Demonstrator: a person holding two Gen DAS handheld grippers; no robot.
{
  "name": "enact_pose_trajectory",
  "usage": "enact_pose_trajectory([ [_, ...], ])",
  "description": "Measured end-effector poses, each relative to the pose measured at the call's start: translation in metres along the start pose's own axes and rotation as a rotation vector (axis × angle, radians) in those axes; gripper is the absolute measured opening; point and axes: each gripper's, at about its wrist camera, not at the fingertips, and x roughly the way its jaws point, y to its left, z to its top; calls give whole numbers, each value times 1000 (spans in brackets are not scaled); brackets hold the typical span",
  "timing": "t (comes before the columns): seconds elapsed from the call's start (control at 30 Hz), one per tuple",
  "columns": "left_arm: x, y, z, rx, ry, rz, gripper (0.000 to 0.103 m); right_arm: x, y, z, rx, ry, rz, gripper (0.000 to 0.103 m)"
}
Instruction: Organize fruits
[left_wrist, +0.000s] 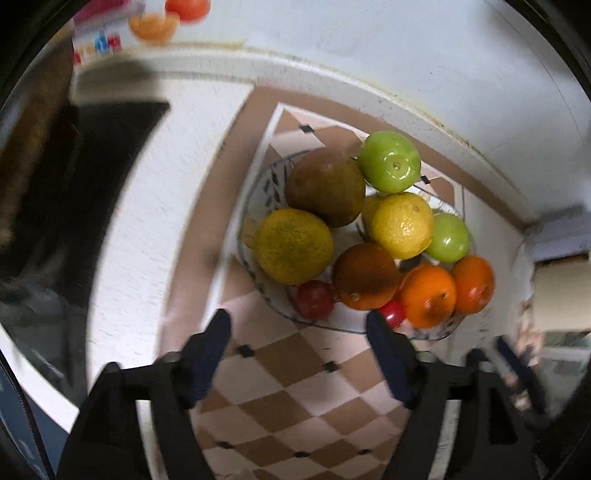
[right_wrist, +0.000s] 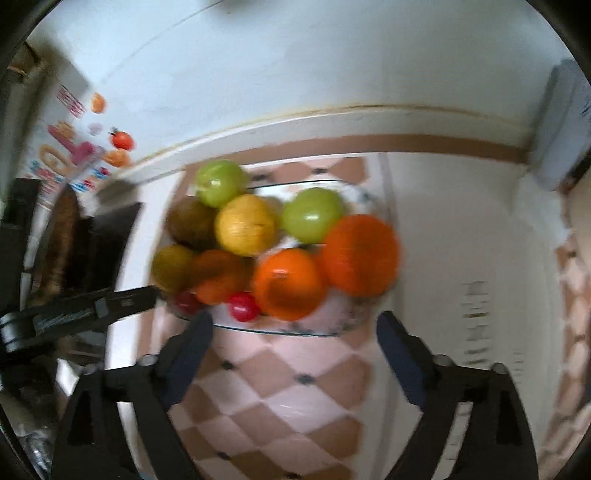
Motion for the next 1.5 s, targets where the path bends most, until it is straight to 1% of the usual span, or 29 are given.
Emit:
enact_pose_trajectory([
  [0.07, -6, -5, -7, 41, -25, 50, 94, -8, -6, -1, -5, -8, -30, 95],
  [0.17, -16, -11, -17, 86, -63, 100, 95, -23, -10, -7, -4, -34, -58, 96],
  [0.27, -29, -15, -23, 108, -98, 108, 95, -37, -9, -14, 4, -57, -83, 97],
  [0.33, -43, -20, -29, 129, -131, 112, 95, -50, -9, -21, 16, -74, -84, 97],
  [0.47, -69, -29, -41, 166, -184, 105, 95, -78, -1, -35, 30, -119, -91, 97],
  [0.6, -105, -33, -65, 198, -253, 105, 95, -111, 9, -52, 32, -166, -93, 97],
  [0.77, -146, -35, -96, 210, -338, 86, 95, -158, 21, -81, 16, -223, -106, 97],
  [0.93, -189, -32, -136, 235, -429, 73, 95, -215, 31, -120, 16, -291, -116, 98],
  [1.03, -208, -28, -159, 249, -459, 54, 95, -243, 36, -141, 13, -321, -121, 100],
  [1.13, -227, -23, -184, 262, -484, 35, 95, -273, 43, -168, 12, -351, -127, 100],
  [1.23, -242, -19, -208, 273, -496, 24, 95, -295, 48, -190, 10, -367, -125, 101],
  [1.33, -257, -17, -231, 287, -522, 29, 95, -320, 55, -214, -2, -386, -115, 101],
  [1.5, -282, -13, -264, 287, -555, 24, 95, -352, 61, -240, -30, -413, -97, 101],
])
